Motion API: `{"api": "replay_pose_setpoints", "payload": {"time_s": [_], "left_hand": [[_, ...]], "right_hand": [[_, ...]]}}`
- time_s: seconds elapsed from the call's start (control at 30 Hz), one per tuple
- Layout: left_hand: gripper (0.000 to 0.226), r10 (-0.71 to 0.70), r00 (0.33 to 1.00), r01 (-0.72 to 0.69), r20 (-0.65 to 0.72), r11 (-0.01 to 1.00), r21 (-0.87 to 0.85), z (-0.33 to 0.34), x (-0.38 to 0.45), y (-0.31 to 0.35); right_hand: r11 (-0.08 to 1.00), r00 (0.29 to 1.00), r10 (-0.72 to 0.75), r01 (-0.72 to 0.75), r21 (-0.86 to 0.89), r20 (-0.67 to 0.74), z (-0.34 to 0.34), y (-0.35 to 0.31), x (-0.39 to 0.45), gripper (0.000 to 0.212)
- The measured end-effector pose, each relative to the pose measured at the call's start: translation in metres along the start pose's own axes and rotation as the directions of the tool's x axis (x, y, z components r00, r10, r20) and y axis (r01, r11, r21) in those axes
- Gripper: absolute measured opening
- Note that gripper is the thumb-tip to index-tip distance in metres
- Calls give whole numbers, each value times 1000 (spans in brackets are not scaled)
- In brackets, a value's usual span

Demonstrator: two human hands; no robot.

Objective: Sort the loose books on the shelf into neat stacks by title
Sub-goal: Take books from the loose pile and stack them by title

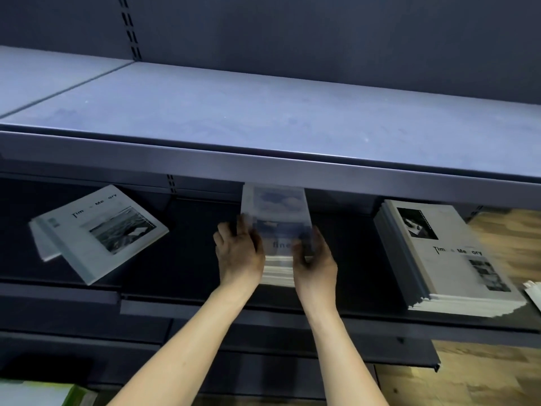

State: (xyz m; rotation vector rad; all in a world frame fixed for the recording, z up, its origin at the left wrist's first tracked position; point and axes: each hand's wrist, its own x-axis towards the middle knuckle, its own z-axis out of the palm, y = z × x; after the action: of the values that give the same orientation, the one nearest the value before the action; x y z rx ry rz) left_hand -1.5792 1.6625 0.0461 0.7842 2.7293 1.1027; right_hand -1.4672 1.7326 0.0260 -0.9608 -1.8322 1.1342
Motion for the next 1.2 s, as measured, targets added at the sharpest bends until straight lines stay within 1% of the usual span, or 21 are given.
{"api": "replay_pose_setpoints", "payload": {"time_s": [0.07, 0.17, 0.23, 0.33, 0.47, 0.6, 0.7, 0.8, 0.87, 0.93, 0.97, 1.03, 1.1, 1.2], "left_hand": [[49, 9, 1000, -9, -5, 998, -59, 1, -1, -3], [53, -10, 999, 17, 36, 977, -210, 0, -3, -5], [55, -1, 999, 12, 39, 958, -285, 1, -8, -7], [57, 35, 999, -33, 0, 956, -293, 0, -13, -8], [53, 30, 999, -26, 11, 956, -294, -4, -18, -5], [48, 51, 999, -48, 2, 951, -306, -3, -17, -8], [50, 17, 999, -7, 28, 949, -314, -7, -17, -7], [57, -32, 999, 40, 34, 952, -305, -14, -23, -7], [58, -16, 1000, 19, 15, 963, -268, -20, -30, -10], [56, 4, 1000, -2, 10, 985, -171, -26, -36, -13], [56, 9, 1000, -8, 6, 996, -87, -30, -40, -15], [53, 30, 999, -26, -31, 990, 139, -39, -49, -19], [51, 68, 994, -40, -84, 953, 301, -48, -58, -28], [50, 69, 988, -5, -141, 912, 409, -63, -72, -48]], "right_hand": [[997, 999, 47, -48, 65, 10, 3, 1, -5, 55], [995, 998, 63, -63, 77, -1, 4, 1, -9, 60], [992, 996, 84, -83, 98, -9, 4, 1, -11, 62], [990, 996, 89, -85, 112, -27, 4, 0, -16, 65], [991, 997, 78, -74, 112, -30, 3, 0, -21, 68], [994, 997, 69, -70, 78, 22, 2, 0, -22, 72], [999, 998, 36, -35, -22, 44, -3, -2, -20, 73], [989, 998, -46, 51, -140, 37, -8, -5, -21, 73], [966, 991, -117, 127, -227, 58, -9, -9, -23, 72], [914, 976, -186, 214, -345, 112, -8, -14, -26, 71], [883, 965, -217, 259, -391, 149, -7, -18, -28, 72], [825, 937, -261, 342, -451, 233, -5, -24, -34, 74], [779, 903, -290, 415, -471, 316, -2, -30, -39, 74], [742, 847, -323, 504, -443, 423, 6, -39, -45, 66]]}}
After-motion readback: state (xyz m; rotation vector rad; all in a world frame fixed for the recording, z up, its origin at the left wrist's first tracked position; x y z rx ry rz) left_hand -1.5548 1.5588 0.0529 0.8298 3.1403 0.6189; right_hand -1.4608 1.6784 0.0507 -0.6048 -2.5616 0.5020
